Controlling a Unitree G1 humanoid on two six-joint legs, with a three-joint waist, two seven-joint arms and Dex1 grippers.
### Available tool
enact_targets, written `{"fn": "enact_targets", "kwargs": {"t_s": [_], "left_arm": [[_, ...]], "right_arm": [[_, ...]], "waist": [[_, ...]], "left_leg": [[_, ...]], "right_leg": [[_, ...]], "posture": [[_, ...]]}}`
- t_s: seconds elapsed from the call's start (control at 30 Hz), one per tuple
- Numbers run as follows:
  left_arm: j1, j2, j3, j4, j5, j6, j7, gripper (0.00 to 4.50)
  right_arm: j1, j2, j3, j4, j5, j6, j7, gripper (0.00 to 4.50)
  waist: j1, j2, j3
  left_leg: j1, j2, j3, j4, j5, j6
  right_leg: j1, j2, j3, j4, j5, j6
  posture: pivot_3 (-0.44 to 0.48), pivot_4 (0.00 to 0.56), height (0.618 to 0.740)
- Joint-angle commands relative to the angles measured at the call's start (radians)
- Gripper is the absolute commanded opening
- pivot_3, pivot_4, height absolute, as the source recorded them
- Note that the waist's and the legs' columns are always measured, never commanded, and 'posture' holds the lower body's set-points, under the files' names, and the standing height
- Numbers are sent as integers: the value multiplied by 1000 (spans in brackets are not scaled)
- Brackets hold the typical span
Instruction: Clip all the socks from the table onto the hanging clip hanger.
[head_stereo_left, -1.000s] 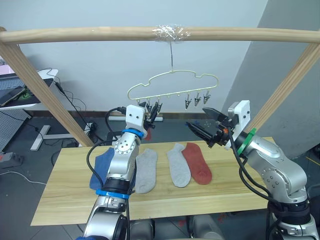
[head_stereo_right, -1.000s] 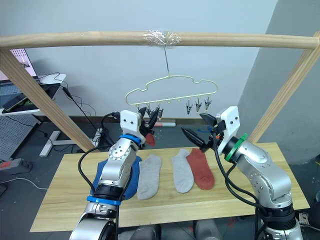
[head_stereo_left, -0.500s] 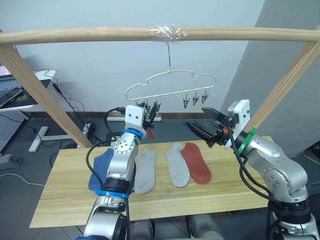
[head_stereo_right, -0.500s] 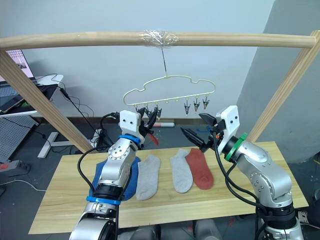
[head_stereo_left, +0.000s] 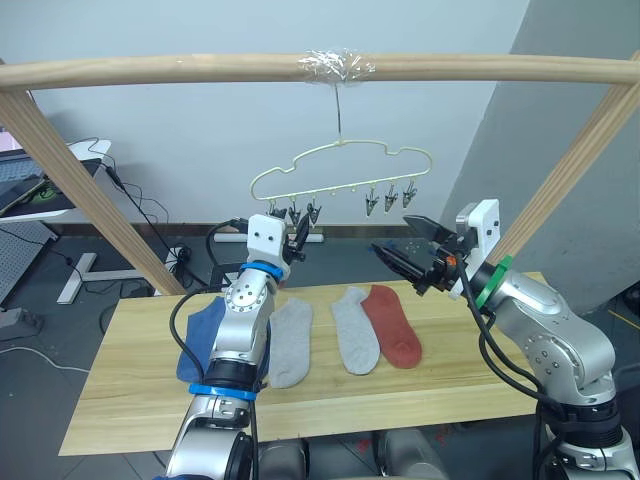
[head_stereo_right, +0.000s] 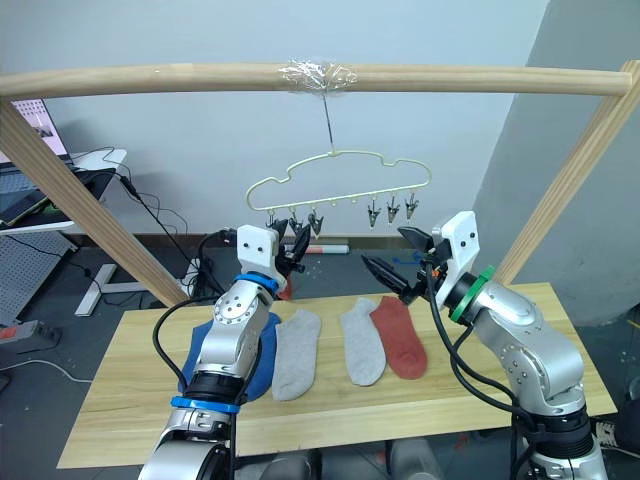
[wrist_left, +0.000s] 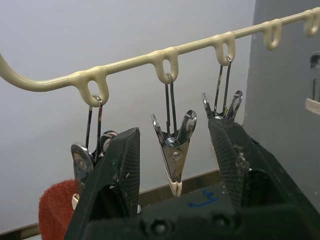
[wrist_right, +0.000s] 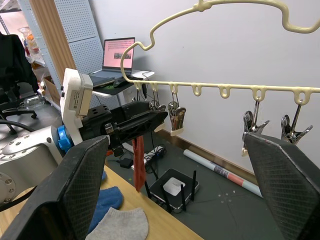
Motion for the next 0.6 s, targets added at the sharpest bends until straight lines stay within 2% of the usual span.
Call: {"fn": "enact_targets", "kwargs": {"t_s": [0.03,0.6], "left_arm": [[-38,-6,6,-7,6,-30,9,2372],[-33,0,10,-5,23,-40,29,2372]], "right_arm": [[2,-10,-27,-51,15,-6,-2,4500],[9,-9,-27,-54,15,-7,-5,4500]], "waist": [[0,0,0],[-1,0,0]], "left_leg": [[0,0,0,0,0,0],[0,0,0,0,0,0]], "right_leg": [[0,0,0,0,0,0],[0,0,0,0,0,0]], "posture": [[-153,110,740],[-151,121,740]]}}
